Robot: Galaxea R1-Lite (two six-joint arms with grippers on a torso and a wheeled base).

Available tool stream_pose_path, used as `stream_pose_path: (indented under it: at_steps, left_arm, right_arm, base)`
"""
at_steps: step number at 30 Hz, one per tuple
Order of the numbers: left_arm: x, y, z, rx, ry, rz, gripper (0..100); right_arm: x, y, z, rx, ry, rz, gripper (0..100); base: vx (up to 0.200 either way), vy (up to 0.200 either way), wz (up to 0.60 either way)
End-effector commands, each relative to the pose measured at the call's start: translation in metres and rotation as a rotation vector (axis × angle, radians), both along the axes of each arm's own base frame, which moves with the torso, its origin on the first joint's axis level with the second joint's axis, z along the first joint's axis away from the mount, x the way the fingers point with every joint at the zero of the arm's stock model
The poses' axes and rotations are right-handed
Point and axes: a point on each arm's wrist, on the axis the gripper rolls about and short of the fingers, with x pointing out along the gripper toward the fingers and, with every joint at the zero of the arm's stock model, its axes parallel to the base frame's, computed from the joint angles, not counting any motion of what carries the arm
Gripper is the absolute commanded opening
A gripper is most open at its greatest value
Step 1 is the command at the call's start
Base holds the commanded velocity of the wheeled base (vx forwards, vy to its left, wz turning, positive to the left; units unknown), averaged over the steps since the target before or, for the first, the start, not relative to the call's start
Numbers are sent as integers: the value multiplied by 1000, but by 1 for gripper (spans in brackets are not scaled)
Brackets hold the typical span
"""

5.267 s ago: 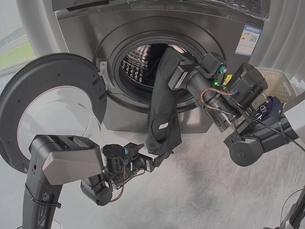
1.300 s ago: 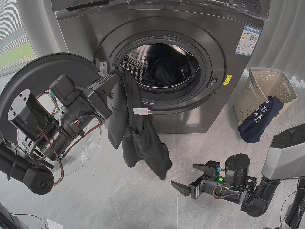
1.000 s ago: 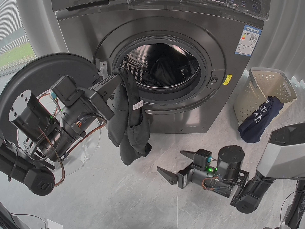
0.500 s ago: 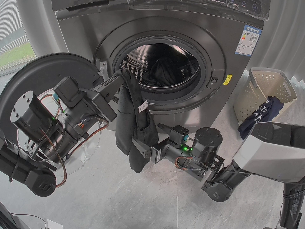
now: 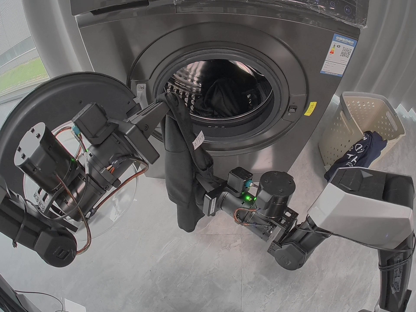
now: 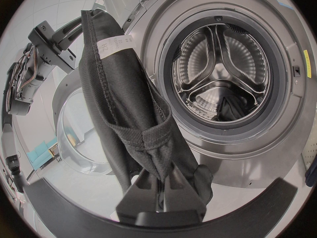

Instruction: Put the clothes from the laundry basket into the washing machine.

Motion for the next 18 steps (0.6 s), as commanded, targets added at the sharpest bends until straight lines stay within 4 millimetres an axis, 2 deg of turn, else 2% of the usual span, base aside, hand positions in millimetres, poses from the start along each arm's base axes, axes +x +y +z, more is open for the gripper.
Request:
stream_pose_path:
  at_steps: [1, 12, 13, 18]
  left_arm:
    - [1, 0, -2, 3, 5, 0, 0]
    - [1, 0, -2, 3, 5, 2, 0]
    - [1, 0, -2, 3, 5, 2, 0]
    - [1, 1, -1, 3, 3, 2, 0]
  right_arm:
    - [-5, -10, 11, 3, -6, -8, 0]
    - [-13, -23, 18, -6, 4, -21, 0]
    - [-13, -23, 18, -6, 4, -21, 100]
    - [-12, -22, 18, -3, 1, -22, 100]
  base:
    - [0, 0, 0]
    - [0, 0, 0]
    - [0, 0, 0]
    - [0, 0, 0]
